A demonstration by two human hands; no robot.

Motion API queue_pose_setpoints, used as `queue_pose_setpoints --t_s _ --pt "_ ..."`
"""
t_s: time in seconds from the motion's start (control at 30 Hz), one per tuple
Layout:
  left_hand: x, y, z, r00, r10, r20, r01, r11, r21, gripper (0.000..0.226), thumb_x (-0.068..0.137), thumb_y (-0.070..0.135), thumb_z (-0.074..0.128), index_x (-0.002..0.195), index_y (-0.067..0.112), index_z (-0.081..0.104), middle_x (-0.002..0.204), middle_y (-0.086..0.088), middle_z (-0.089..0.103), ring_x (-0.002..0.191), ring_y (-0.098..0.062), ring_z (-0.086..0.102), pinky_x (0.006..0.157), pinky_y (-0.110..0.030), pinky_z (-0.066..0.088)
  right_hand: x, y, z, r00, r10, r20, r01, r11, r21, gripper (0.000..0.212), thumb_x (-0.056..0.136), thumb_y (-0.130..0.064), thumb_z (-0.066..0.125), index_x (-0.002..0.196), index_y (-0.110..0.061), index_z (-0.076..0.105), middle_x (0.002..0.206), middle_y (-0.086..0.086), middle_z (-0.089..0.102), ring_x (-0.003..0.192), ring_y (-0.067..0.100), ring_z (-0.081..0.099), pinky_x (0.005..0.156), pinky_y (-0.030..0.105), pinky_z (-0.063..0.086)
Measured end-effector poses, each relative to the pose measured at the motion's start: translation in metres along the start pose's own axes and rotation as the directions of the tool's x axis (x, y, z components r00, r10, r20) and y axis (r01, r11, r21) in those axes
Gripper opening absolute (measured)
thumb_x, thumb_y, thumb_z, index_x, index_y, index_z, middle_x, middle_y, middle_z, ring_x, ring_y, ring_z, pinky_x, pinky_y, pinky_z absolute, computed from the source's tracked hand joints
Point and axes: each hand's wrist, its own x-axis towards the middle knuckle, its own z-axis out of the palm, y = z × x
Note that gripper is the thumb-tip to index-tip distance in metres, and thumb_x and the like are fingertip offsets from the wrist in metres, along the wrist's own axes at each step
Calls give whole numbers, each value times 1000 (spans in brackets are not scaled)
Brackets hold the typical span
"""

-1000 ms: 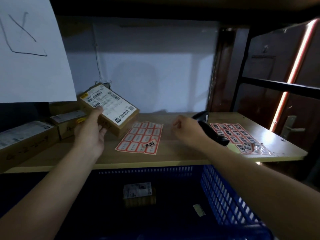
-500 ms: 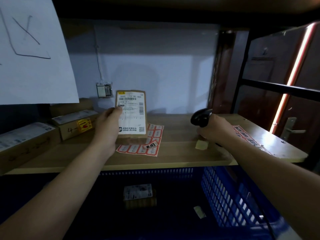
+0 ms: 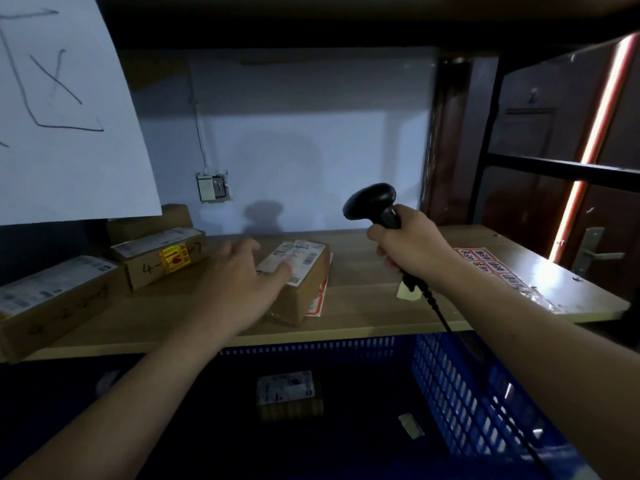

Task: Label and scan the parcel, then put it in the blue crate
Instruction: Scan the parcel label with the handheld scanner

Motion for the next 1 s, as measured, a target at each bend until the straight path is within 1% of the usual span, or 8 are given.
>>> queue_pose_setpoints --t_s 0.13,0.33,0.4,0.53,0.6,0.7,0.83,1.0 --pt "-30 8 18 995 71 65 -74 996 58 97 66 81 53 144 30 26 142 6 17 131 -24 32 96 -42 43 -3 -3 3 999 42 3 -43 987 154 13 83 -21 59 81 -10 53 69 10 55 52 20 48 50 32 41" --pt "-25 1 18 993 -16 -115 -6 982 -191 60 77 54 65 127 30 44 125 2 36 106 -15 46 80 -32 40 -9 7 1 999 44 20 -48 971 234 14 84 -19 60 79 -10 50 66 9 51 50 19 47 50 33 40" --pt "-19 -2 8 982 -119 -145 41 892 -450 41 81 47 66 114 28 49 116 2 48 93 -12 53 75 -28 41 -10 11 -2 998 57 12 -58 962 268 14 83 -20 60 77 -11 51 66 9 53 51 19 49 53 34 41" --pt "-6 -8 -4 960 -280 -27 123 504 -855 27 83 39 68 104 27 57 104 3 64 85 -8 61 68 -31 50 -13 17 -4 995 95 15 -95 946 311 14 83 -22 60 76 -12 53 62 5 54 49 17 51 54 34 43" --pt "-3 -13 -1 949 -256 -186 26 648 -762 39 78 38 74 112 25 58 112 1 61 96 -11 60 82 -34 52 -15 18 -5 994 105 28 -109 931 348 14 83 -22 60 76 -13 53 62 5 54 49 17 51 53 33 43" --pt "-5 -16 4 857 41 -514 -267 888 -374 53 69 28 83 115 19 58 127 -3 46 114 -10 47 97 -15 38 -19 14 -6 992 118 42 -124 904 409 16 84 -24 61 77 -11 55 63 6 56 51 17 52 56 33 44" --pt "-2 -18 19 801 280 -529 -370 927 -70 61 64 29 87 115 14 58 133 -1 39 126 -19 39 98 -26 40 -23 1 -5 988 135 75 -154 846 510 19 85 -26 61 86 -7 59 66 9 59 56 21 53 60 36 44" --pt "12 -30 29 637 546 -544 -455 836 307 67 57 32 90 109 16 51 123 -5 44 115 -30 42 79 -39 48 -30 -18 4 980 139 141 -197 731 654 17 87 -25 61 89 -9 56 58 7 57 53 22 48 58 35 41"
